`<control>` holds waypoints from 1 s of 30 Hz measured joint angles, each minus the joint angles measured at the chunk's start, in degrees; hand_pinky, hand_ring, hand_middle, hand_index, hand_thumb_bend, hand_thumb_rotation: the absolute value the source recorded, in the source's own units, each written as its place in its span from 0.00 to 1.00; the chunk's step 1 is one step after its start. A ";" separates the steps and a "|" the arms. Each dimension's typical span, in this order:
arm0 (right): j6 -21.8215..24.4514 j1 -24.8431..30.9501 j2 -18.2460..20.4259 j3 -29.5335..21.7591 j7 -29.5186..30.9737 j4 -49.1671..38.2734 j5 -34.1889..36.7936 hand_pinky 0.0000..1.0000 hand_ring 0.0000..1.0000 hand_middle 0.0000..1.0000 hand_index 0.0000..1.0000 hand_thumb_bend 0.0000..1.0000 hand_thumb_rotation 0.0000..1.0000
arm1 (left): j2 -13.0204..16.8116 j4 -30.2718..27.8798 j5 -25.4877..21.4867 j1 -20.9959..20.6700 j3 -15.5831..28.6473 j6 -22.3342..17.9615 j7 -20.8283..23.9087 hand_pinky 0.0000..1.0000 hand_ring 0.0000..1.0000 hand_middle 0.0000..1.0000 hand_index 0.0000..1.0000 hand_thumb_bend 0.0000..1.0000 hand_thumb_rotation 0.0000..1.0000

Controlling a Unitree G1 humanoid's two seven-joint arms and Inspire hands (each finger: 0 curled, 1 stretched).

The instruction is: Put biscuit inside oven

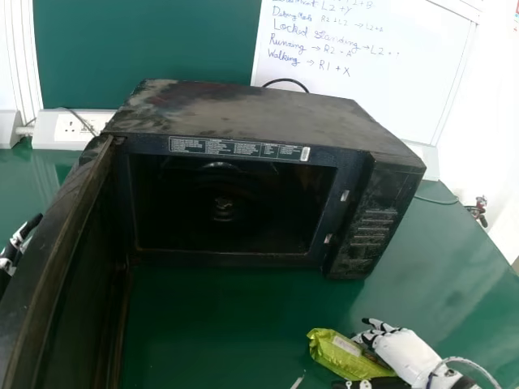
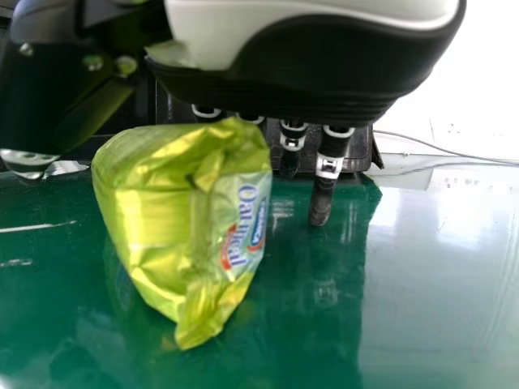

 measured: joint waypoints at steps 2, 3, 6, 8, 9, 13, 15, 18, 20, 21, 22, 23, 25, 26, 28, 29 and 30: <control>-0.01 -0.14 0.00 0.07 0.52 0.07 1.32 0.66 0.73 0.78 0.72 1.00 0.27 | 0.00 -0.35 0.00 0.06 -0.01 0.05 0.02 1.00 0.94 0.93 0.94 0.87 0.97; -0.01 -0.16 0.00 0.07 0.71 0.15 1.79 0.64 0.71 0.78 0.72 1.00 0.25 | 0.00 -0.51 0.00 0.07 -0.01 0.09 0.04 1.00 0.94 0.93 0.94 0.88 0.97; -0.57 -0.58 0.00 0.12 0.81 0.78 2.42 0.62 0.68 0.75 0.70 1.00 0.23 | 0.00 -0.71 0.00 0.07 -0.04 0.51 0.08 1.00 0.94 0.93 0.94 0.88 0.97; -1.10 -0.77 -0.01 0.13 0.47 1.11 2.16 0.62 0.67 0.74 0.69 1.00 0.23 | 0.00 -0.73 0.03 0.07 -0.06 0.55 0.09 1.00 0.94 0.93 0.94 0.87 0.97; -1.31 -0.79 -0.01 0.14 0.16 1.19 1.87 0.61 0.67 0.73 0.69 1.00 0.23 | 0.00 -0.77 0.05 0.08 -0.07 0.55 0.10 1.00 0.94 0.93 0.94 0.87 0.97; -1.70 -0.85 -0.02 0.14 -1.01 1.21 0.44 0.62 0.66 0.71 0.67 1.00 0.21 | 0.00 -1.09 0.27 0.07 -0.17 0.56 0.12 1.00 0.94 0.93 0.94 0.87 0.97; -2.10 -0.86 -0.02 0.14 -1.75 1.21 -0.14 0.59 0.64 0.68 0.65 1.00 0.17 | -0.07 -1.18 0.28 0.07 -0.21 0.56 0.12 1.00 0.94 0.93 0.94 0.87 0.96; -2.38 -0.91 -0.03 0.14 -1.97 1.21 -0.16 0.52 0.60 0.65 0.62 1.00 0.12 | -0.38 -1.30 0.28 0.07 -0.35 0.56 0.13 1.00 0.93 0.92 0.93 0.87 0.95; -2.59 -0.95 -0.03 0.14 -2.41 1.21 -0.22 0.48 0.58 0.63 0.60 1.00 0.10 | -0.47 -1.41 0.28 0.08 -0.67 0.56 0.14 1.00 0.93 0.92 0.93 0.88 0.95; -2.60 -0.95 -0.03 0.14 -2.56 1.21 -0.36 0.47 0.58 0.63 0.60 1.00 0.09 | -0.48 -1.45 0.29 0.08 -0.83 0.56 0.15 1.00 0.94 0.93 0.93 0.88 0.95; -2.61 -0.94 -0.03 0.14 -2.80 1.16 -0.69 0.46 0.58 0.63 0.60 1.00 0.09 | -0.49 -1.46 0.30 0.08 -0.98 0.56 0.15 1.00 0.94 0.93 0.94 0.88 0.95; -2.52 -0.94 -0.03 0.14 -2.88 0.97 -1.05 0.45 0.58 0.64 0.60 1.00 0.09 | -0.50 -1.47 0.30 0.09 -1.06 0.56 0.15 1.00 0.94 0.93 0.94 0.88 0.95; -2.08 -0.89 -0.05 0.14 -2.95 0.31 -1.92 0.43 0.57 0.64 0.60 1.00 0.08 | -0.52 -1.51 0.32 0.11 -1.22 0.56 0.15 1.00 0.94 0.93 0.93 0.87 0.95; -1.84 -0.85 -0.10 0.14 -2.98 -0.15 -2.46 0.43 0.57 0.64 0.61 1.00 0.08 | -0.53 -1.52 0.34 0.15 -1.25 0.56 0.16 1.00 0.94 0.93 0.93 0.87 0.95; -1.20 -0.56 -0.21 0.13 -3.26 -1.04 -3.58 0.43 0.57 0.64 0.61 1.00 0.07 | -0.54 -1.56 0.38 0.17 -1.29 0.56 0.29 1.00 0.94 0.92 0.93 0.88 0.95; -0.95 -0.45 -0.26 0.14 -3.36 -1.34 -4.03 0.44 0.57 0.64 0.61 1.00 0.07 | -0.55 -1.57 0.42 0.18 -1.29 0.56 0.41 1.00 0.93 0.92 0.93 0.88 0.95; -0.60 -0.33 -0.29 0.14 -3.38 -1.64 -4.42 0.44 0.57 0.65 0.61 1.00 0.07 | -0.55 -1.59 0.45 0.19 -1.29 0.56 0.54 1.00 0.93 0.92 0.93 0.88 0.95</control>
